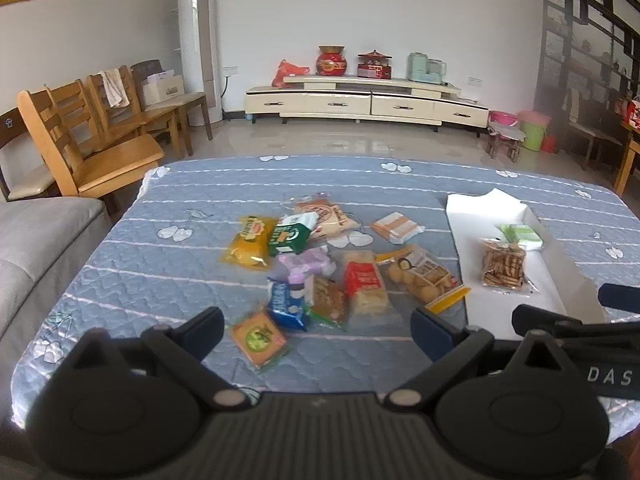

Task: Organize snacks
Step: 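Withdraw both open tools from the white tray back toward the snack pile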

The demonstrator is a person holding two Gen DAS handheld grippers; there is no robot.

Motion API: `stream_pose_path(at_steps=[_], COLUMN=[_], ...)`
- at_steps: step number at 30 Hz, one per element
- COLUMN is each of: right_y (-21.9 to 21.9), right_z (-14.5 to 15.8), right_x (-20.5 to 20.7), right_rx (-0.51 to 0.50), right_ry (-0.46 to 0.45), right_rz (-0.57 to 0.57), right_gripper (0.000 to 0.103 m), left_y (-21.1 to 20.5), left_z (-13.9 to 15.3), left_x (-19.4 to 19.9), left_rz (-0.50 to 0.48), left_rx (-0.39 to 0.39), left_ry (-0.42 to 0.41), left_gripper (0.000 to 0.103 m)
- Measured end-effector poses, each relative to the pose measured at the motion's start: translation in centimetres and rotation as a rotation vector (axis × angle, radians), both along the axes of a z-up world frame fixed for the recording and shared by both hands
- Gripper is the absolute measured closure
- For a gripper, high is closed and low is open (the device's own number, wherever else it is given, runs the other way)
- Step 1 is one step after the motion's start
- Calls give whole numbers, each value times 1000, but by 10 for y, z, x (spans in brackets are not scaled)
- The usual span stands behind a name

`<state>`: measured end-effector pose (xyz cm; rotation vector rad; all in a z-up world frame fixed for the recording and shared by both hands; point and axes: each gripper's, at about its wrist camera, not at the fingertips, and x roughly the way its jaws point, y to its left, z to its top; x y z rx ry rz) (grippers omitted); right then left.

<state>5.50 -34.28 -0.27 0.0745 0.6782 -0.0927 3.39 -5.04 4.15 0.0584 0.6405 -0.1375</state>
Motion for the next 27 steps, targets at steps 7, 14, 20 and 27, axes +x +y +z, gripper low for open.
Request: stream_pose_path(at_steps=[7, 14, 20, 27], right_y=[10, 14, 20, 28], right_z=[-4, -7, -10, -18], right_x=[4, 7, 9, 11], right_rx=[-2, 1, 1, 12], right_ry=[9, 18, 28, 40], right_rz=[22, 42, 60, 81], right_gripper=[0, 0, 0, 0], left_y=[12, 22, 31, 41], left_z=[-4, -7, -14, -22], left_x=[2, 3, 4, 5], left_rz=[20, 35, 42, 47], left_rx=[-15, -21, -28, -37], left_ry=[10, 15, 24, 30], left_gripper=[4, 4, 4, 4])
